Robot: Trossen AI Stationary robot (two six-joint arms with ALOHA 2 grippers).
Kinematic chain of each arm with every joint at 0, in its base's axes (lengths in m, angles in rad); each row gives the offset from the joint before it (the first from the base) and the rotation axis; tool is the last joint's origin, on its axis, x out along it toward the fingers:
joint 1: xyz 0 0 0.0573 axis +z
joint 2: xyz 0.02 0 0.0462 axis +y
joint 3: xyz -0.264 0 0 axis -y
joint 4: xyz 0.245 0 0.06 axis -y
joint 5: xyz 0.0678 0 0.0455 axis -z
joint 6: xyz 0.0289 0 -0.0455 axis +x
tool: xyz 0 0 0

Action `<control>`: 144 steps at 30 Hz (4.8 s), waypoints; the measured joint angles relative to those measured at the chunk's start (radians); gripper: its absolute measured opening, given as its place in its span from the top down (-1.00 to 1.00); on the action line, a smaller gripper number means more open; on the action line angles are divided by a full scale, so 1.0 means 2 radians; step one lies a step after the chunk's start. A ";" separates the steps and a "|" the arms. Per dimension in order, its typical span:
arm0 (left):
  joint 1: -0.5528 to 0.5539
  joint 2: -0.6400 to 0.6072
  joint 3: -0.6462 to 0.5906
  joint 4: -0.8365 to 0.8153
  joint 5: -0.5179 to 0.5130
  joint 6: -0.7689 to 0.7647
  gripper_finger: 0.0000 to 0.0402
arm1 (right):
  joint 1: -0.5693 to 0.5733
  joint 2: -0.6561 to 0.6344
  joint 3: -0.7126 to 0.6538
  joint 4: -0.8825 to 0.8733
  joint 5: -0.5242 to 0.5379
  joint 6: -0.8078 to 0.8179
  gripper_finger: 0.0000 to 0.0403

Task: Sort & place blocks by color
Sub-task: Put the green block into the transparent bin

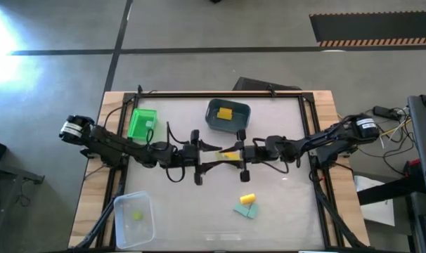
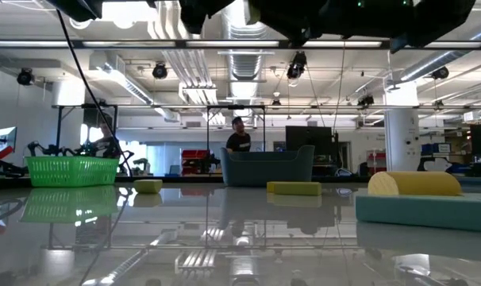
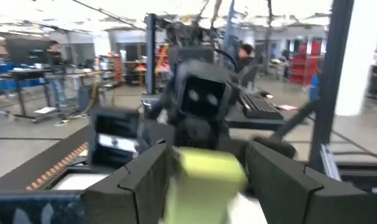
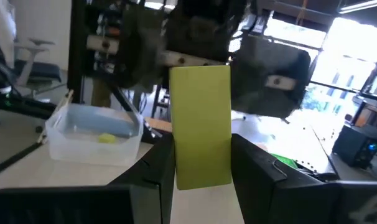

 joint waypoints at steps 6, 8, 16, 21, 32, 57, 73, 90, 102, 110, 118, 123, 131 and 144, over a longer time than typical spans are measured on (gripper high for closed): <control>0.002 0.000 -0.002 -0.005 -0.021 0.000 0.01 | -0.008 0.022 0.016 0.005 0.001 -0.013 0.46; 0.002 0.000 -0.002 -0.005 -0.021 0.001 0.01 | -0.012 0.020 0.016 0.006 0.001 -0.012 0.46; 0.002 0.000 -0.003 -0.017 -0.048 0.007 0.33 | -0.020 0.015 0.016 0.006 -0.001 -0.009 0.46; 0.003 0.000 -0.003 -0.019 -0.062 0.009 0.40 | -0.029 0.016 0.016 0.004 -0.005 0.005 0.46; 0.005 0.000 -0.004 -0.028 -0.078 -0.013 0.41 | -0.033 0.017 0.016 -0.003 0.003 0.005 0.09; -0.097 -0.049 0.219 -0.768 -0.024 -0.546 0.41 | -0.033 -0.146 0.015 -0.247 0.027 0.066 -0.28; -0.294 0.025 0.237 -1.009 0.213 -0.974 0.41 | -0.033 -0.141 0.015 -0.258 0.045 0.073 -0.23; -0.300 0.065 0.186 -1.008 0.274 -0.979 0.00 | -0.033 -0.135 0.015 -0.292 0.057 0.094 -0.23; -0.300 0.057 0.216 -1.005 0.237 -0.954 -0.07 | -0.033 -0.138 0.030 -0.341 0.108 0.113 -0.20; -0.298 0.057 0.254 -0.985 0.030 -0.845 -0.07 | -0.067 -0.131 0.148 -0.477 0.226 0.073 -0.07; -0.291 0.057 0.253 -0.983 -0.099 -0.756 -0.08 | -0.111 -0.116 0.217 -0.551 0.235 0.054 0.23; -0.274 0.056 0.251 -0.983 -0.119 -0.704 -0.08 | -0.114 -0.105 0.248 -0.599 0.233 0.053 0.50; -0.225 0.055 0.250 -0.983 -0.126 -0.581 -0.08 | -0.107 -0.105 0.263 -0.748 0.179 0.120 0.88; -0.107 0.055 0.207 -0.945 -0.128 -0.461 -0.06 | -0.050 -0.107 0.216 -0.891 0.166 0.279 0.96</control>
